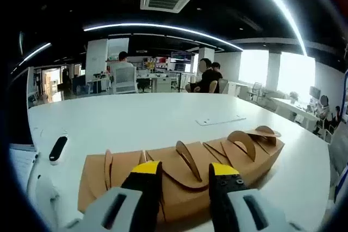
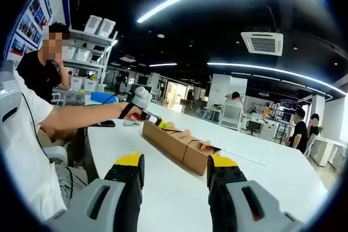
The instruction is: Pick up one paper box from the group, open the paper box, and remove the item inside
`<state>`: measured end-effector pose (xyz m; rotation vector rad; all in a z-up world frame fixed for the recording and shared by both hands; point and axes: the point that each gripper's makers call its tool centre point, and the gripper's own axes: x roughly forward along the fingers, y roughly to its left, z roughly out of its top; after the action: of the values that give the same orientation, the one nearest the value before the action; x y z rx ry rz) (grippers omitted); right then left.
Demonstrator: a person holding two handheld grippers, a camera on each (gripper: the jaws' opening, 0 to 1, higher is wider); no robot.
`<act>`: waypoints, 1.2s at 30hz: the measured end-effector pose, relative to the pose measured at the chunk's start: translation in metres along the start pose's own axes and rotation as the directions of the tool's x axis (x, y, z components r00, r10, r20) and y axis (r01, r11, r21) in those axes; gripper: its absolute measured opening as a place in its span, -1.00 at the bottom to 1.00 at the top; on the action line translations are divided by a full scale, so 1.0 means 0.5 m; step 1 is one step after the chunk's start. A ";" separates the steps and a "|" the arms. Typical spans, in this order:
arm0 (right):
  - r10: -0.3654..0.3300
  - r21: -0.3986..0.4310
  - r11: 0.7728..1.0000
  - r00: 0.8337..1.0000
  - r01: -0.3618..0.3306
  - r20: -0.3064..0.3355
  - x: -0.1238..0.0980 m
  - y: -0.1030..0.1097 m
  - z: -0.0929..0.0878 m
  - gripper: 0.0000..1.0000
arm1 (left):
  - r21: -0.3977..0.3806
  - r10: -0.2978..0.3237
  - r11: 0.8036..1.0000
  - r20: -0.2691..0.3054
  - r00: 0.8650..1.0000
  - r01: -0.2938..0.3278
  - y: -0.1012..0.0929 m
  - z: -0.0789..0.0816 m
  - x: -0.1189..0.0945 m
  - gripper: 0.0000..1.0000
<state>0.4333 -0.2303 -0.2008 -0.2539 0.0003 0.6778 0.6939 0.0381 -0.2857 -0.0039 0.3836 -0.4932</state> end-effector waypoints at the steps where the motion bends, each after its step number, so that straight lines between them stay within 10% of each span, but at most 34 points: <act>1: 0.000 0.000 1.000 1.000 0.000 0.000 0.000 0.000 0.000 -0.06 | -0.002 0.003 1.000 0.002 1.000 -0.003 0.000 0.000 -0.001 -0.32; 36: 0.001 -0.013 1.000 1.000 -0.001 0.006 -0.009 -0.002 0.005 -0.06 | -0.192 0.045 0.980 0.008 0.999 -0.043 -0.017 -0.013 -0.005 -0.91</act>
<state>0.4300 -0.2332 -0.1978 -0.2648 -0.0096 0.6801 0.6854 0.0323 -0.2901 -0.1846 0.4171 -0.4109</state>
